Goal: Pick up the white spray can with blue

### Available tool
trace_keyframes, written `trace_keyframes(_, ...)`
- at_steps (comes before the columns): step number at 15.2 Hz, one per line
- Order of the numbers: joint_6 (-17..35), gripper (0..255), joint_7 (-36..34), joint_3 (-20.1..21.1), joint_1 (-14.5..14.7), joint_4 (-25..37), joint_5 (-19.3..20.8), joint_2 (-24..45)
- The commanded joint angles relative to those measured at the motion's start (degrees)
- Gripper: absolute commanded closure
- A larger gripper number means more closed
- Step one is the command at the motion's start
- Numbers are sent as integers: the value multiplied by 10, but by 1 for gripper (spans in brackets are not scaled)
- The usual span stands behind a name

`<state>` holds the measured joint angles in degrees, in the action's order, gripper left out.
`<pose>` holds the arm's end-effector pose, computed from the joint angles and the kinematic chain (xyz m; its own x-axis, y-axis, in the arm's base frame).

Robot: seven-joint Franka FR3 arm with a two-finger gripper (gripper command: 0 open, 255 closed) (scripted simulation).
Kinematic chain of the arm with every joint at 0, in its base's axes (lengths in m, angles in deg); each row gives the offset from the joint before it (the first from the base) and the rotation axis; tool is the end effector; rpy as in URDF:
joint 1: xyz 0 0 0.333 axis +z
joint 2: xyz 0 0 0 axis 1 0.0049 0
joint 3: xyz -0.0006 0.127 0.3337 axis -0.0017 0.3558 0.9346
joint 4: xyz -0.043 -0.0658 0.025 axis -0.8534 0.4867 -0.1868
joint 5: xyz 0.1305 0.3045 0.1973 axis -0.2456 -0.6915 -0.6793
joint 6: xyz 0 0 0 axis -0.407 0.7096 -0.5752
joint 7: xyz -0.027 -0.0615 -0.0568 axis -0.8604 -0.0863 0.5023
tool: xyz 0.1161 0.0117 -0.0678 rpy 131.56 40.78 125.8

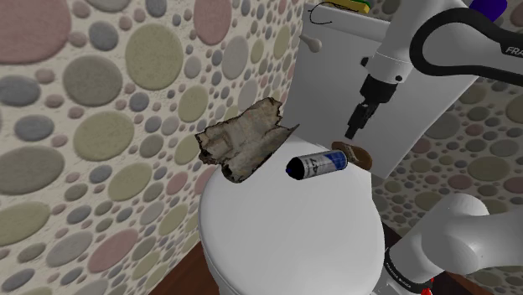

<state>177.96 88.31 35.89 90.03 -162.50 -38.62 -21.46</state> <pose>0.2869 0.0338 0.5870 0.9876 0.1569 -0.0016 0.1569 -0.9874 0.0186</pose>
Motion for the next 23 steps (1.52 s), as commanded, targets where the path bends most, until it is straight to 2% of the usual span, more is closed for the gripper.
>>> trace_keyframes(1, 0, 0, 0, 0, 0, 0, 0, 0)
trace_keyframes(6, 109, 0, 160, 27, 89, -48, 30, 3)
trace_keyframes(11, 219, 0, 318, 45, 184, -123, 57, -19)
trace_keyframes(19, 281, 0, 311, 49, 186, -179, 58, -14)
trace_keyframes(21, 281, 0, 311, 49, 186, -179, 58, -14)
trace_keyframes(22, 281, 255, 310, 50, 187, -179, 58, -14)
trace_keyframes(23, 281, 255, 311, 49, 187, -180, 58, -15)
